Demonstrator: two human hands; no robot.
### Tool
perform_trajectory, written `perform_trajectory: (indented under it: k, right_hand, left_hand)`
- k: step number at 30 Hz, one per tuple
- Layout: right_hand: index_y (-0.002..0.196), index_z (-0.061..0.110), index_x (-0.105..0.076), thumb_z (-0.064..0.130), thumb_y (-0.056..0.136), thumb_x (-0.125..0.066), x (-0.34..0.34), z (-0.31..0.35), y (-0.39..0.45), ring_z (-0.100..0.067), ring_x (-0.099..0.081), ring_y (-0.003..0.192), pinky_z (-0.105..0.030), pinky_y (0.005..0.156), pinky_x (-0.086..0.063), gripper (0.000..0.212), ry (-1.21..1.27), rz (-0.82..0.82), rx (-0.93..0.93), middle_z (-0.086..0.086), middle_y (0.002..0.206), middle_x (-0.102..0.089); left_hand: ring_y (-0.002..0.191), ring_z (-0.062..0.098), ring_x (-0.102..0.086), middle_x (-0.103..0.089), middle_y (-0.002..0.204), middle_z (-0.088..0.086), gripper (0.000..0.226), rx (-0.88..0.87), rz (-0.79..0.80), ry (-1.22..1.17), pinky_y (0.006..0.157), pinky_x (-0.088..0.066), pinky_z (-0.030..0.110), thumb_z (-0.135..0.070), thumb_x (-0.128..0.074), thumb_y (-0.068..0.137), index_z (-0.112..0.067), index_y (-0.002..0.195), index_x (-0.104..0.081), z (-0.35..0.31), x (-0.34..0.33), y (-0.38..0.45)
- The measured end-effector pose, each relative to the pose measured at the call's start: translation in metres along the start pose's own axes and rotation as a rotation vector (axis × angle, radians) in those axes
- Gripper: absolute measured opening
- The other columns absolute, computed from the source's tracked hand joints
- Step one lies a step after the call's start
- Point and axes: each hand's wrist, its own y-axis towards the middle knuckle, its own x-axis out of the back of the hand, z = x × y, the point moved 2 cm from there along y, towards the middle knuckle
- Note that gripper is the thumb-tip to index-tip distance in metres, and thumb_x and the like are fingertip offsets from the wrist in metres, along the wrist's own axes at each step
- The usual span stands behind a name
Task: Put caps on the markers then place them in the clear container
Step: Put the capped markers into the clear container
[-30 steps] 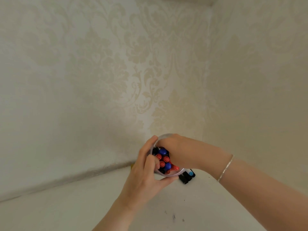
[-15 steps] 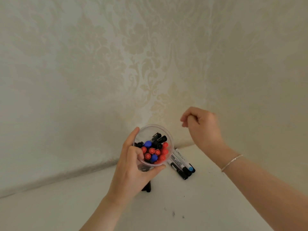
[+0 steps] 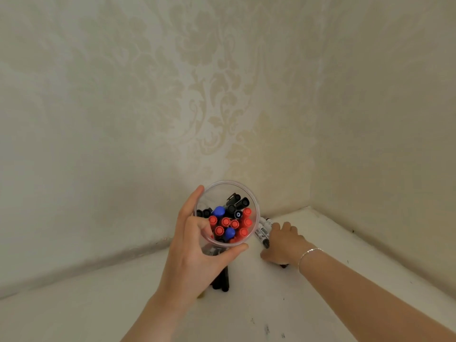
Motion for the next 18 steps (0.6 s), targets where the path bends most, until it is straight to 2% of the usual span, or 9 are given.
perform_trajectory:
  k: [2, 4, 7, 10, 13, 16, 18]
  right_hand:
    - [0.137, 0.004, -0.027, 0.021, 0.089, -0.050, -0.002, 0.004, 0.002, -0.028, -0.046, 0.120, -0.028, 0.089, -0.039, 0.056, 0.069, 0.013, 0.000, -0.013, 0.133, -0.034]
    - [0.138, 0.004, -0.026, 0.017, 0.090, -0.047, -0.004, 0.005, 0.003, -0.028, -0.052, 0.116, -0.029, 0.085, -0.040, 0.054, 0.091, -0.019, -0.011, -0.013, 0.131, -0.035]
    - [0.139, 0.005, -0.027, 0.019, 0.091, -0.045, -0.004, 0.005, 0.002, -0.028, -0.052, 0.115, -0.031, 0.084, -0.040, 0.053, 0.067, -0.048, -0.009, -0.013, 0.130, -0.039]
    - [0.127, 0.008, -0.037, 0.022, 0.091, -0.046, -0.001, 0.001, 0.001, -0.025, -0.052, 0.094, -0.030, 0.074, -0.038, 0.040, 0.095, -0.052, 0.007, -0.010, 0.120, -0.050]
    - [0.119, 0.010, -0.040, 0.025, 0.090, -0.048, 0.002, -0.006, -0.001, -0.023, -0.047, 0.085, -0.029, 0.071, -0.037, 0.034, 0.144, -0.045, 0.007, -0.008, 0.112, -0.053]
    - [0.107, 0.012, -0.044, 0.027, 0.087, -0.053, 0.010, -0.014, -0.002, -0.022, -0.052, 0.081, -0.028, 0.066, -0.040, 0.026, 0.298, -0.025, 0.008, -0.005, 0.095, -0.052]
    - [0.093, 0.012, -0.047, 0.022, 0.083, -0.055, 0.017, -0.019, -0.004, -0.022, -0.055, 0.070, -0.026, 0.056, -0.044, 0.016, 0.462, -0.020, 0.030, -0.006, 0.083, -0.056]
  left_hand:
    - [0.140, 0.004, -0.028, -0.035, 0.146, 0.013, 0.052, -0.007, -0.010, 0.002, 0.101, -0.034, 0.007, -0.033, -0.082, 0.061, -0.021, 0.087, -0.038, 0.000, -0.001, 0.001]
    - [0.141, 0.004, -0.028, -0.035, 0.147, 0.012, 0.052, -0.001, -0.012, -0.007, 0.101, -0.034, 0.007, -0.034, -0.081, 0.062, -0.022, 0.086, -0.037, 0.000, -0.001, 0.001]
    - [0.141, 0.004, -0.029, -0.034, 0.148, 0.006, 0.052, 0.008, -0.011, -0.019, 0.099, -0.039, 0.009, -0.036, -0.081, 0.062, -0.024, 0.087, -0.037, 0.001, -0.002, -0.001]
    - [0.141, 0.004, -0.027, -0.033, 0.150, 0.000, 0.053, 0.039, 0.002, -0.070, 0.087, -0.053, 0.019, -0.036, -0.081, 0.062, -0.031, 0.088, -0.035, -0.001, -0.002, -0.004]
    - [0.141, 0.005, -0.027, -0.031, 0.151, 0.001, 0.053, 0.040, 0.006, -0.089, 0.080, -0.055, 0.018, -0.033, -0.083, 0.062, -0.029, 0.087, -0.036, -0.005, -0.002, -0.006]
    - [0.140, 0.001, -0.027, -0.033, 0.148, 0.008, 0.054, 0.020, -0.002, -0.076, 0.083, -0.045, 0.003, -0.023, -0.086, 0.060, -0.021, 0.085, -0.038, -0.010, -0.003, -0.005]
    - [0.140, -0.001, -0.027, -0.034, 0.145, 0.010, 0.056, 0.013, -0.008, -0.077, 0.085, -0.038, -0.003, -0.017, -0.087, 0.058, -0.020, 0.085, -0.038, -0.014, -0.003, -0.004]
